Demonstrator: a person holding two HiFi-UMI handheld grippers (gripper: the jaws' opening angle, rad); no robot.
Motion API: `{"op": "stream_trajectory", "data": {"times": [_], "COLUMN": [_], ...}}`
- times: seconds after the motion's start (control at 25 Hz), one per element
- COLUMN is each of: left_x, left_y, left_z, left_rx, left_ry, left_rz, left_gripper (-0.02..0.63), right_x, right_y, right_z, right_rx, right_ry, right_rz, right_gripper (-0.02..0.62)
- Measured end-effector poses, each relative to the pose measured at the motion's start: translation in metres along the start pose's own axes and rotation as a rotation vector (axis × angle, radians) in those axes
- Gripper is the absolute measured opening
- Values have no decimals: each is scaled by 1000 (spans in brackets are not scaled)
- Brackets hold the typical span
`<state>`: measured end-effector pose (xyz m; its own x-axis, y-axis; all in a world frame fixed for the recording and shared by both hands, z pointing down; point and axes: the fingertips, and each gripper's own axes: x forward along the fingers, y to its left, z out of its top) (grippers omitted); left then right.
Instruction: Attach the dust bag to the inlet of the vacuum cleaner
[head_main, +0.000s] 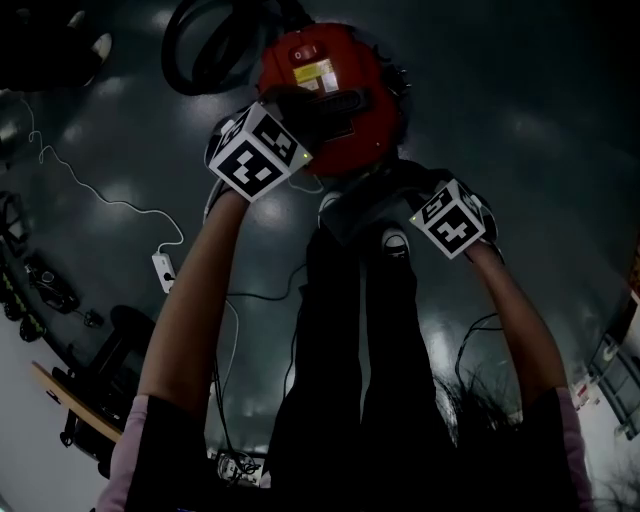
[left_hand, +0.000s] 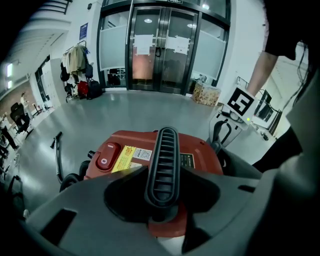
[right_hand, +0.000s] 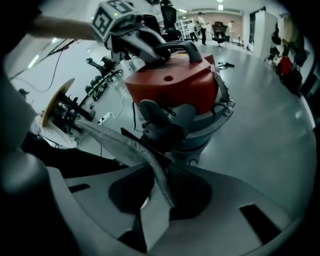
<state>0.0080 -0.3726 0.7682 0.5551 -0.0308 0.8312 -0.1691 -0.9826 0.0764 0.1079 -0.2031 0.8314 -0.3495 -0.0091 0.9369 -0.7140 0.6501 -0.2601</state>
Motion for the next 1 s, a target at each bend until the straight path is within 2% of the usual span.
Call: {"op": "stream_trajectory", "data": {"times": [0.12, 0.24, 0.28, 0.36, 0.44, 0.52, 0.6, 0.68, 0.76, 0.92, 1.0], "left_x": [0, -1, -2, -1, -1, -1, -2, -2, -1, -2, -2], "left_y": [-1, -1, -1, -1, -1, 0, 0, 0, -1, -1, 0], "left_z": [0, 0, 0, -1, -1, 0, 0, 0, 0, -1, -1], "left_rx": [1, 1, 0, -1, 0, 2, 2, 1, 0, 1, 0], "left_ry": [-6, -9, -8, -9, -15, -21, -25, -29, -35, -49, -54], "left_rz": [-7, -9, -10, -11, -13, -13, -13, -13, -15, -12, -10], "left_gripper": [163, 163, 163, 163, 163, 163, 163, 163, 163, 163, 164], "right_x": [0, 0, -1, -7, -17, -23, -19, -12, -7, -5, -6], "right_y": [3, 8, 9, 8, 5, 13, 24, 25, 24, 19, 17], "right_z": [-5, -15, -16, -12, 1, 12, 14, 17, 20, 25, 26], "right_rx": [-165, -419, -471, -502, -482, -481, -551, -612, -559, -202, -86], "right_ry": [39, 147, 168, 154, 100, 91, 139, 176, 185, 109, 79], "right_rz": [-56, -126, -140, -169, -183, -119, -38, -19, -12, -11, -12], "right_gripper": [91, 120, 135, 140, 140, 140, 140, 137, 112, 103, 104]}}
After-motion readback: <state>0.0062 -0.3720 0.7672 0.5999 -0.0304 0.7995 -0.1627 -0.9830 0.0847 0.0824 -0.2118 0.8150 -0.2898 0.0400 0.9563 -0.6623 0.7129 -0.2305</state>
